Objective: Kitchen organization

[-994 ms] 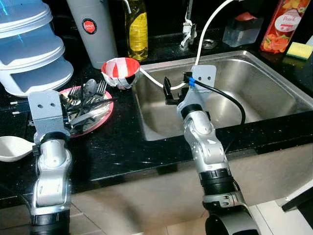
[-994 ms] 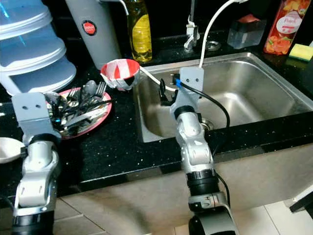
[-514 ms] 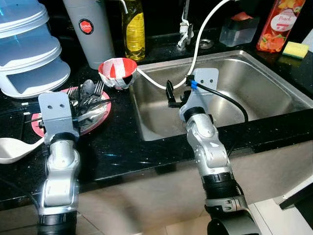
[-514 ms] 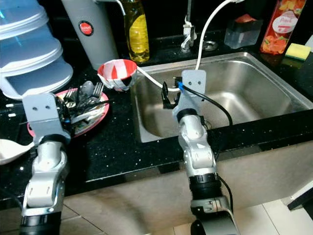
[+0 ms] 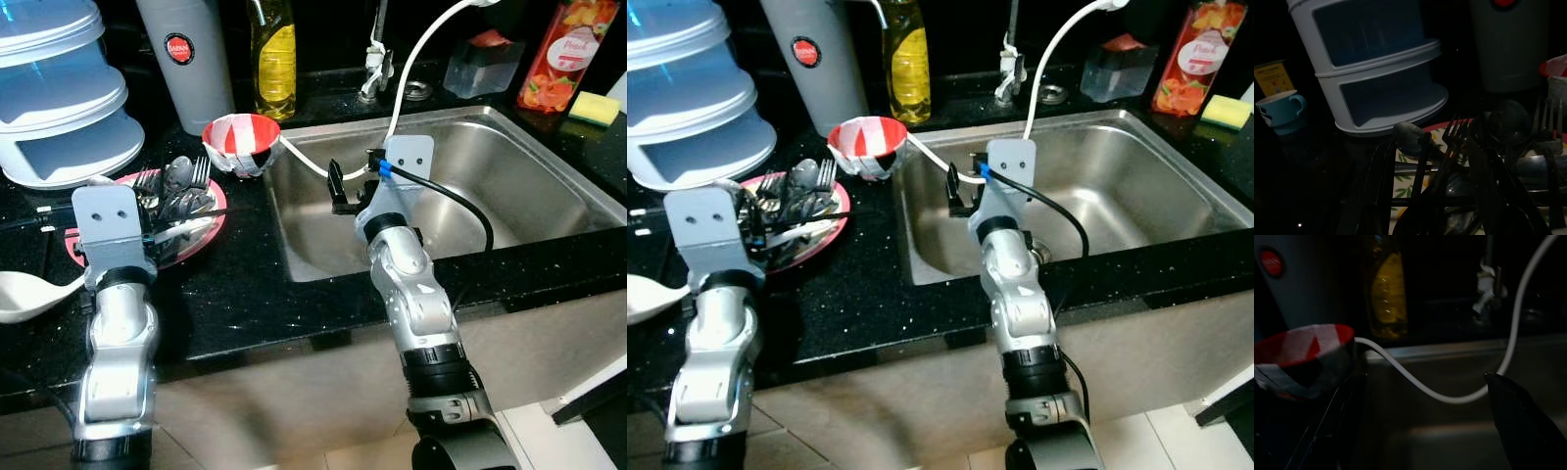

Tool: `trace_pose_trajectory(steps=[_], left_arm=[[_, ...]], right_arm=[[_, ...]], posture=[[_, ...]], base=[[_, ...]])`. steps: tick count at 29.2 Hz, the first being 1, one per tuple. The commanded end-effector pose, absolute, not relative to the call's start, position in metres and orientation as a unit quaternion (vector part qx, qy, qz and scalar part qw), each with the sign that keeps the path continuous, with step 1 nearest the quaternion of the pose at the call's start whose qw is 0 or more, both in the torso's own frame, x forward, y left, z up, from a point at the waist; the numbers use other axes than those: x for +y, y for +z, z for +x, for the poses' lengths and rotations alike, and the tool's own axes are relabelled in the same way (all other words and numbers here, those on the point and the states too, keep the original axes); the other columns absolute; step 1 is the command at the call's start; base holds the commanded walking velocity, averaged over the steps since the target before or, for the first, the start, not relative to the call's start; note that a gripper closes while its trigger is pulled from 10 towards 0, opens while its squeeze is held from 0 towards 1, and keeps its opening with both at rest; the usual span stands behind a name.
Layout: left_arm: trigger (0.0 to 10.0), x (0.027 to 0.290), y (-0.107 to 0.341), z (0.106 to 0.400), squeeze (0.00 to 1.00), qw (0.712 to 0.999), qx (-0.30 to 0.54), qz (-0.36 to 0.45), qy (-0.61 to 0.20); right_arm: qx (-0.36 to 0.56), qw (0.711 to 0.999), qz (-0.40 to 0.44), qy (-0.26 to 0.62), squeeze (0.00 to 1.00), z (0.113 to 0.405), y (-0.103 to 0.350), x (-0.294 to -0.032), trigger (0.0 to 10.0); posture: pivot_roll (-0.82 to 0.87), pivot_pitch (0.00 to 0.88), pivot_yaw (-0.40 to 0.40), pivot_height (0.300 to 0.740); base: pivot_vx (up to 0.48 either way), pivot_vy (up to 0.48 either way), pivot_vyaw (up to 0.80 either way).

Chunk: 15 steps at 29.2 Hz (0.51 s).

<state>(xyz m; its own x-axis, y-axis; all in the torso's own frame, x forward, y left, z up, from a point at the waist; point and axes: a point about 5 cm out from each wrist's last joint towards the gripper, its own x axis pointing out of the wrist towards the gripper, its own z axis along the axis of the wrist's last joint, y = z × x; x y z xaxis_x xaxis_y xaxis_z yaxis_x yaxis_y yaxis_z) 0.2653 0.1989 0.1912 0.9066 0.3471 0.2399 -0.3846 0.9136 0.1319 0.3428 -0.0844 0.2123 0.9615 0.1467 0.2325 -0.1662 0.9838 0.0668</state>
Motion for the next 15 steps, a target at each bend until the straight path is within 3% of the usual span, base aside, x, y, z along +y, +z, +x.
trace_pose_trajectory(steps=[1,15], left_arm=[[10.0,0.1971,0.1913,0.2615,0.00,0.972,-0.105,0.097,0.186],[10.0,0.1884,0.1970,0.2705,0.00,0.976,-0.112,0.097,0.161]], right_arm=[[-0.113,0.988,0.045,0.091,0.00,0.3451,0.2148,-0.0794,10.0],[-0.107,0.990,0.043,0.076,0.00,0.3411,0.2081,-0.0868,10.0]], posture=[[0.13,0.000,0.004,0.740],[0.08,0.000,0.033,0.740]], base=[[0.000,0.000,0.00],[0.000,0.000,0.00]])
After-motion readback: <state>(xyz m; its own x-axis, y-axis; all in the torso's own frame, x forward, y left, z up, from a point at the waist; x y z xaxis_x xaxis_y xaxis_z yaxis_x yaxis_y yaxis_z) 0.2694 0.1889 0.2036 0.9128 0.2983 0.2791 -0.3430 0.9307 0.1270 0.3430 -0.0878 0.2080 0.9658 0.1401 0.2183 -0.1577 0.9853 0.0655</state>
